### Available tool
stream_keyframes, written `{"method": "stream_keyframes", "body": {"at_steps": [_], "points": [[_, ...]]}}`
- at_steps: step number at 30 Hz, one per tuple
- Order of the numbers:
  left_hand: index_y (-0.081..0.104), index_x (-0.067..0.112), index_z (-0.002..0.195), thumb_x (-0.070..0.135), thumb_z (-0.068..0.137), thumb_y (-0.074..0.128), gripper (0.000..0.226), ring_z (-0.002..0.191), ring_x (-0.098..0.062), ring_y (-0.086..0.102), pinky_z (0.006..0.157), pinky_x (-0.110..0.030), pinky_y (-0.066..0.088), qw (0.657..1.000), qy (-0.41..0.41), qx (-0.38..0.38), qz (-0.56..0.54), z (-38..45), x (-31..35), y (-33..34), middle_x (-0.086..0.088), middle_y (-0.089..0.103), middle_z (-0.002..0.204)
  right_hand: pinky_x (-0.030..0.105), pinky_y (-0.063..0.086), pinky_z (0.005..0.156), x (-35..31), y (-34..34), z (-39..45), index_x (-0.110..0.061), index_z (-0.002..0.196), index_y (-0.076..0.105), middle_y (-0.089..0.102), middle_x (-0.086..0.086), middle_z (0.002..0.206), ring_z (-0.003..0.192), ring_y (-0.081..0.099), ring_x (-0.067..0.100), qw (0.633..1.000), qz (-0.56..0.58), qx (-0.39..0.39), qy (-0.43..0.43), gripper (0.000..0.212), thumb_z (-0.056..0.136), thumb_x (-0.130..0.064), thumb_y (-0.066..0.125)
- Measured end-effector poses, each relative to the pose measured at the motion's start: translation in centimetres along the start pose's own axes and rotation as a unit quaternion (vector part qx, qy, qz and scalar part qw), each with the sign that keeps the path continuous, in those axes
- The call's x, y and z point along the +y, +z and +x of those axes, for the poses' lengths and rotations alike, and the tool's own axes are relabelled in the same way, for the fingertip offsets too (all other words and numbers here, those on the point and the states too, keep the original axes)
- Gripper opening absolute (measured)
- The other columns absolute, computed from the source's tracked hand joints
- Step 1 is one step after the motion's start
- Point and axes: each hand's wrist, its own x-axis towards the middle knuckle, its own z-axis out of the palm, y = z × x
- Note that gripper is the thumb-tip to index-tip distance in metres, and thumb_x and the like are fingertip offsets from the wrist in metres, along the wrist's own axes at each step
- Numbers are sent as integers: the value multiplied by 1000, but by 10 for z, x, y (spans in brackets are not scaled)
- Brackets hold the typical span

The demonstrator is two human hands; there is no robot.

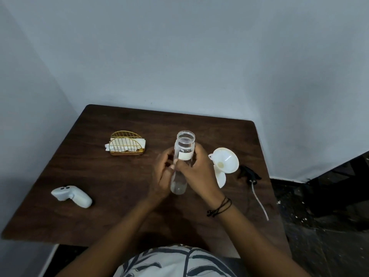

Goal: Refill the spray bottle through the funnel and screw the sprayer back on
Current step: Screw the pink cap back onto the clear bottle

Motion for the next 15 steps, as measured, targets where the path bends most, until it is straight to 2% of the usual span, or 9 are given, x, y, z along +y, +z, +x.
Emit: {"method": "stream_keyframes", "body": {"at_steps": [2, 3, 5, 6, 7, 8, 10, 12, 15], "points": [[49, 12, 138, 29, 79, 56, 61, 114, -27, 59, 90, -55, 51, 998, -34, -28, 50, -3, -10, -12, -7, 61, 127, 35, 55, 87, 7, 9, 7, -32, 120, 57, 67, -12, 112, 102, 63, 5, 998, 21, -45, 26, 52, 69, -30, 68], [49, 18, 137, 28, 79, 63, 61, 113, -21, 59, 89, -53, 53, 996, -45, -27, 76, -5, -14, -16, 1, 60, 127, 33, 55, 87, 13, 14, 9, -34, 123, 57, 67, -14, 114, 103, 63, 4, 996, 31, -71, 34, 54, 70, -32, 65], [47, 41, 128, 31, 77, 74, 58, 108, -4, 58, 83, -42, 56, 991, -53, -7, 123, -3, -24, -24, 26, 56, 119, 34, 55, 85, 26, 24, 15, -37, 125, 57, 68, -14, 114, 102, 64, 6, 992, 54, -113, 32, 50, 76, -25, 58], [42, 53, 125, 35, 76, 77, 62, 106, 3, 56, 79, -34, 56, 989, -58, -10, 138, -1, -28, -26, 36, 52, 116, 36, 56, 85, 36, 27, 17, -37, 123, 59, 70, -12, 112, 100, 65, 9, 990, 74, -116, 33, 48, 77, -22, 54], [40, 59, 124, 38, 76, 78, 65, 106, 8, 54, 77, -28, 53, 987, -62, -17, 148, 0, -32, -28, 42, 49, 115, 39, 56, 85, 45, 30, 21, -37, 118, 62, 71, -9, 109, 99, 66, 12, 988, 98, -108, 43, 46, 76, -21, 50], [38, 60, 125, 41, 76, 78, 66, 108, 10, 52, 79, -26, 52, 985, -66, -23, 156, 0, -37, -30, 43, 47, 117, 42, 56, 87, 55, 35, 25, -36, 113, 65, 72, -6, 107, 99, 67, 15, 987, 120, -91, 58, 43, 76, -23, 48], [41, 54, 128, 46, 76, 77, 64, 112, 3, 52, 86, -31, 53, 983, -80, -23, 166, -1, -50, -33, 32, 49, 120, 45, 54, 93, 71, 42, 35, -33, 110, 66, 71, -5, 109, 103, 66, 16, 989, 114, -49, 83, 35, 82, -28, 46], [42, 49, 130, 50, 75, 75, 64, 115, -6, 52, 89, -33, 51, 980, -104, -13, 168, -3, -62, -34, 19, 49, 123, 37, 50, 96, 88, 46, 44, -25, 120, 62, 66, -3, 121, 112, 62, 15, 997, 1, -19, 73, 32, 93, -29, 47], [42, 48, 130, 50, 73, 75, 66, 115, -6, 53, 88, -27, 50, 978, -133, -4, 162, -1, -71, -36, 13, 51, 127, 27, 42, 93, 109, 51, 57, -19, 136, 48, 48, 5, 140, 124, 52, 23, 975, -206, -72, 31, 42, 95, -20, 54]]}}
